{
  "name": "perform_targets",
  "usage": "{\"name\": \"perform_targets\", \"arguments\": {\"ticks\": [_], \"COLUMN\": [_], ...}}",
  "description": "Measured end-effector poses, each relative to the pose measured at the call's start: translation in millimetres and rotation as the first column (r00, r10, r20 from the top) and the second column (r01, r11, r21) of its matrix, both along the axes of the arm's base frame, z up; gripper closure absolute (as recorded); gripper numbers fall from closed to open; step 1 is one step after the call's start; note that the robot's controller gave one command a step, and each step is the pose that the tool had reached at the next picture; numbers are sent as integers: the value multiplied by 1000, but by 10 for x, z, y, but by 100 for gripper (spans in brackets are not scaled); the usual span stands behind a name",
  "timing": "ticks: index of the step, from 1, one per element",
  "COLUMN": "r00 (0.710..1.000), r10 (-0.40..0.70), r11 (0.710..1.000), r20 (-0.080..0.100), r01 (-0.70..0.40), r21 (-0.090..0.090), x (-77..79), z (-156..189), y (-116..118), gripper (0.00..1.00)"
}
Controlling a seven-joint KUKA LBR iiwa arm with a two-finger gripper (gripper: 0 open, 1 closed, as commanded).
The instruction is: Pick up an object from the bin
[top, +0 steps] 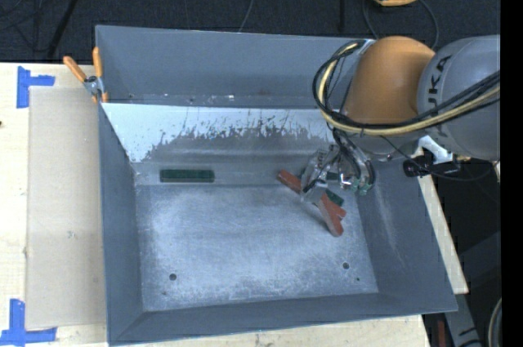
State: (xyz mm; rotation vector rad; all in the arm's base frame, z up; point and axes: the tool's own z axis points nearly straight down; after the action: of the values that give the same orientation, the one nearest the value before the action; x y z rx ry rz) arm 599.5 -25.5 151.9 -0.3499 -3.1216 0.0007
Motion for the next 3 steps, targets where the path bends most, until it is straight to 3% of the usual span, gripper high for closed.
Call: {"name": "perform_targets", "arguments": {"ticks": [1, 2, 3], "r00": [990, 991, 999], "r10": [140, 137, 41], "r11": [990, 991, 999], "r20": [2, 2, 1], "r01": [-140, -137, -41], "r21": [0, 1, 1], "x": [72, 72, 137], "z": [-80, -78, -813], "y": [-166, -171, -501], "gripper": [100, 0, 0]}}
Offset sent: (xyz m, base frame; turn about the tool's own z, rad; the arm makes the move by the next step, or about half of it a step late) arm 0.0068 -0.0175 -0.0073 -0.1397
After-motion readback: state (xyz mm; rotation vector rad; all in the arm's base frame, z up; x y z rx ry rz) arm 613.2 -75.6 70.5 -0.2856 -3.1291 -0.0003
